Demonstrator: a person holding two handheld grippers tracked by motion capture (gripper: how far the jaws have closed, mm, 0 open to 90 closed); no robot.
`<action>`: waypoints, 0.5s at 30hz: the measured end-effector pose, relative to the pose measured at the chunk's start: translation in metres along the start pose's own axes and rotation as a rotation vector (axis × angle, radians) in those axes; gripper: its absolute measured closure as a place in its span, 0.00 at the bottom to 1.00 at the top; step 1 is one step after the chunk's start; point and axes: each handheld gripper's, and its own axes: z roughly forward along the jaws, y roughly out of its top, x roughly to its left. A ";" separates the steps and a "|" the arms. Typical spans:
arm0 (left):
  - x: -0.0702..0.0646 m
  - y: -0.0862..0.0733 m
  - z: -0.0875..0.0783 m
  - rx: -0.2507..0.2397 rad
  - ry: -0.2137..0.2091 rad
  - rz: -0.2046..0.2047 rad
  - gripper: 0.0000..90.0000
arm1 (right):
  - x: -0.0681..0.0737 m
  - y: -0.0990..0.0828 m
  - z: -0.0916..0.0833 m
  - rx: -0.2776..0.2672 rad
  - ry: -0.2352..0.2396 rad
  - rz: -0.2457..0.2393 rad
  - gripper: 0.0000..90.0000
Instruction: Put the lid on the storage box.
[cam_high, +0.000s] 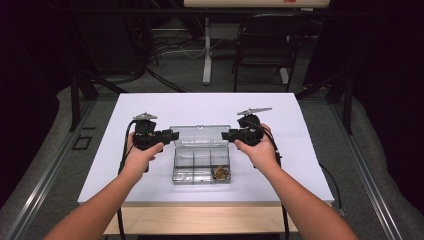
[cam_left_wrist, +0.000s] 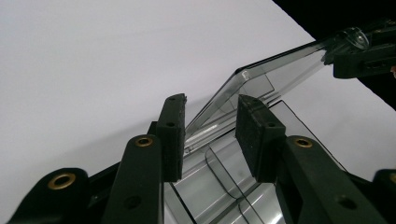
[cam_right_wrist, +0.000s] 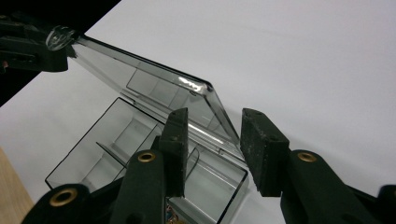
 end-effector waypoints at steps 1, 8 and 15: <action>0.000 0.000 0.000 -0.001 0.000 0.002 0.71 | 0.000 0.000 -0.001 0.004 0.002 -0.004 0.69; -0.003 -0.004 -0.005 -0.001 -0.004 -0.001 0.71 | 0.004 -0.002 -0.008 -0.006 0.009 -0.012 0.69; -0.006 -0.007 -0.008 0.004 -0.005 0.001 0.71 | 0.010 -0.004 -0.013 -0.002 0.001 -0.026 0.70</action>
